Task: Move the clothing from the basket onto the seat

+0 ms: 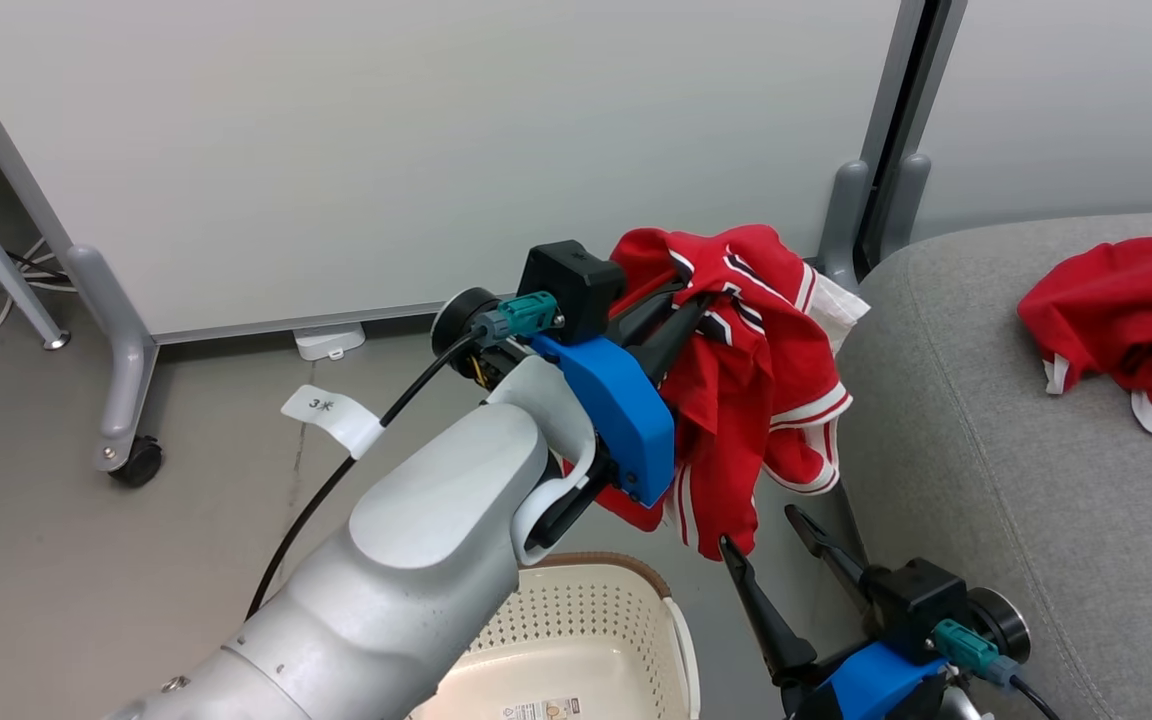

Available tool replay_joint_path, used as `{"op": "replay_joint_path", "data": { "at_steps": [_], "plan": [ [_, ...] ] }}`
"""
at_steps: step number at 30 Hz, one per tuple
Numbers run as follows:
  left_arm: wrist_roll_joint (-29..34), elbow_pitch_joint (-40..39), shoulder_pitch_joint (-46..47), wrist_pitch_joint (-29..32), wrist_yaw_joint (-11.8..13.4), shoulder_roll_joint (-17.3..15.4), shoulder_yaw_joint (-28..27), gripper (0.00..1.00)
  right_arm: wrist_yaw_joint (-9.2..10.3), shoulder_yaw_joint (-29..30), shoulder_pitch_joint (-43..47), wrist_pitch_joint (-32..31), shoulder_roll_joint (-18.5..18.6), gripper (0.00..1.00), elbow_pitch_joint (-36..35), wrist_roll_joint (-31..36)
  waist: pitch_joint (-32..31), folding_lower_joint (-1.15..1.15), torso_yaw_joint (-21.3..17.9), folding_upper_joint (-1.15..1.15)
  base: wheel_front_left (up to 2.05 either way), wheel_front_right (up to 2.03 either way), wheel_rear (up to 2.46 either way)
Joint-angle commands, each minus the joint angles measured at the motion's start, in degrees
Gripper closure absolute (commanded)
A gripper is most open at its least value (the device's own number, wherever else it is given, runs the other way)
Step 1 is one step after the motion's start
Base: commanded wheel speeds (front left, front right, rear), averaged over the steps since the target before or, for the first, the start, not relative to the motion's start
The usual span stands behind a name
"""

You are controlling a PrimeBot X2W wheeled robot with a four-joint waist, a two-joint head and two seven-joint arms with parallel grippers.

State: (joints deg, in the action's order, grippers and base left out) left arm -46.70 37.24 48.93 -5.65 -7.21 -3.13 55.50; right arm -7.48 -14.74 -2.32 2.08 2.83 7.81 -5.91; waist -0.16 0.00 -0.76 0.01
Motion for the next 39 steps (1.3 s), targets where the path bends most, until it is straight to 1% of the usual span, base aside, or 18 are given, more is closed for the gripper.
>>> {"op": "replay_joint_path", "data": {
  "at_steps": [1,11,19,23,29,39],
  "plan": [
    [-0.34,0.07,1.06,-0.32,-0.42,0.1,0.16,1.0,-0.02,0.14,0.71,-0.04,0.1,0.0,-0.31,-0.23,-0.07,0.0,-0.11,-0.01,0.0,0.0,0.0],
    [-1.86,1.02,1.77,-1.5,-0.42,0.22,1.97,1.0,-0.03,1.03,0.45,0.23,0.1,0.0,-0.53,-0.55,0.22,0.0,-0.29,-0.01,0.0,0.0,0.0],
    [-3.28,0.21,2.49,-2.04,-0.02,0.23,3.58,1.0,-0.02,1.05,-4.0,-0.32,0.1,0.0,1.18,-2.16,1.93,0.0,0.14,-0.01,0.0,0.0,0.0],
    [-3.76,0.02,2.97,-2.27,0.21,0.23,4.34,1.0,-0.03,0.63,-8.1,-0.61,0.1,0.0,4.36,-3.23,2.45,0.0,0.35,-0.01,0.0,0.0,0.0],
    [-4.86,-0.22,3.36,-2.59,0.44,0.24,5.73,1.0,-0.03,0.07,-14.42,0.06,0.1,0.0,11.17,-5.08,2.54,0.0,0.84,-0.01,0.0,0.0,0.0],
    [-6.41,0.26,3.95,-2.99,0.82,0.24,7.53,1.0,-0.03,-4.52,-22.01,1.18,0.1,0.0,22.42,-8.79,1.95,0.0,0.36,-0.01,0.0,0.0,0.0]
  ]
}}
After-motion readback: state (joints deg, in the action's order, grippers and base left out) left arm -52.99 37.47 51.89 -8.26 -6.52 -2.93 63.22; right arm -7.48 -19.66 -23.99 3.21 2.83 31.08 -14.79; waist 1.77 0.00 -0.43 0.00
